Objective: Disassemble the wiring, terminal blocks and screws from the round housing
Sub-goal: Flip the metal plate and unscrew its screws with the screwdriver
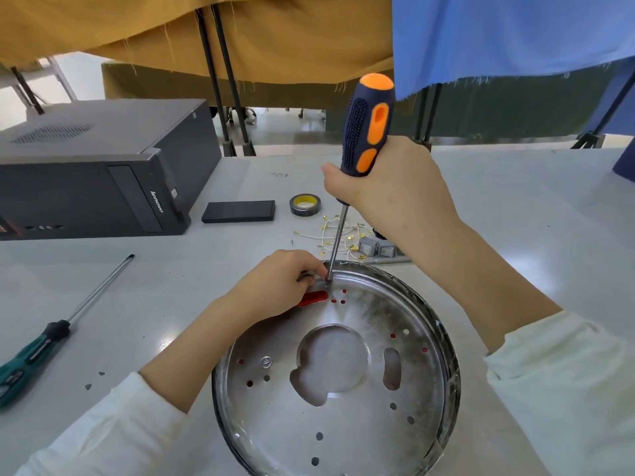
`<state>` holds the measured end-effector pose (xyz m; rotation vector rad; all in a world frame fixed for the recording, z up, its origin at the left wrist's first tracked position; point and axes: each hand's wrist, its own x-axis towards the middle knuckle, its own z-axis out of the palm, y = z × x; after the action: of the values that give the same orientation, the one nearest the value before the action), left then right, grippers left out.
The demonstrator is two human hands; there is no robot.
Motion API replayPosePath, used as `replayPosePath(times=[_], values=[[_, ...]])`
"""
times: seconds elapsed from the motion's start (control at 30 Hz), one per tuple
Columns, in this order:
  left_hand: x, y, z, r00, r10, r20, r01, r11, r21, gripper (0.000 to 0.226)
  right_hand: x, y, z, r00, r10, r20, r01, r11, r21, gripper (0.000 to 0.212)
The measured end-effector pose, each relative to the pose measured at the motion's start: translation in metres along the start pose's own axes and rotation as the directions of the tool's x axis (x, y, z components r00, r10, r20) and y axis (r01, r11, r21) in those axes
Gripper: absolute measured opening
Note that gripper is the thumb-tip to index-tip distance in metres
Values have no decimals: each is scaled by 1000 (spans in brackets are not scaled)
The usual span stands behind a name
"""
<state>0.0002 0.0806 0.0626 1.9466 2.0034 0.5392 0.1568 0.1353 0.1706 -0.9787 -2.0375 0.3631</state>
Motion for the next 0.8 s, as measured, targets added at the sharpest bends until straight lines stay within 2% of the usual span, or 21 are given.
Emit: replayPosePath(times=[0.2, 0.33, 0.43, 0.57, 0.67, 0.8], values=[[-1, 0, -1, 1000, 13, -7, -13, 1000, 13, 27, 12, -2, 10, 993, 61, -96, -80, 976, -202, 32], [-1, 1, -2, 1000, 18, -4, -18, 1000, 2, 23, 14, 1, 13, 992, 81, -94, -98, 976, -192, 27], [-1, 2, -1, 1000, 15, -2, -15, 1000, 1, 23, 15, 1, 11, 996, 89, 4, -88, 995, -46, 32], [-1, 2, 1, 999, 18, -28, -18, 1000, -5, 20, 19, 1, 4, 984, 70, 164, -87, 991, 98, 28], [-1, 1, 2, 999, 33, -29, -33, 999, 4, 18, 23, 0, -1, 941, 29, 336, -89, 983, 163, 30], [-1, 1, 1, 998, 64, -4, -64, 998, -18, 21, 28, -1, -11, 858, -79, 507, -16, 983, 181, 31]])
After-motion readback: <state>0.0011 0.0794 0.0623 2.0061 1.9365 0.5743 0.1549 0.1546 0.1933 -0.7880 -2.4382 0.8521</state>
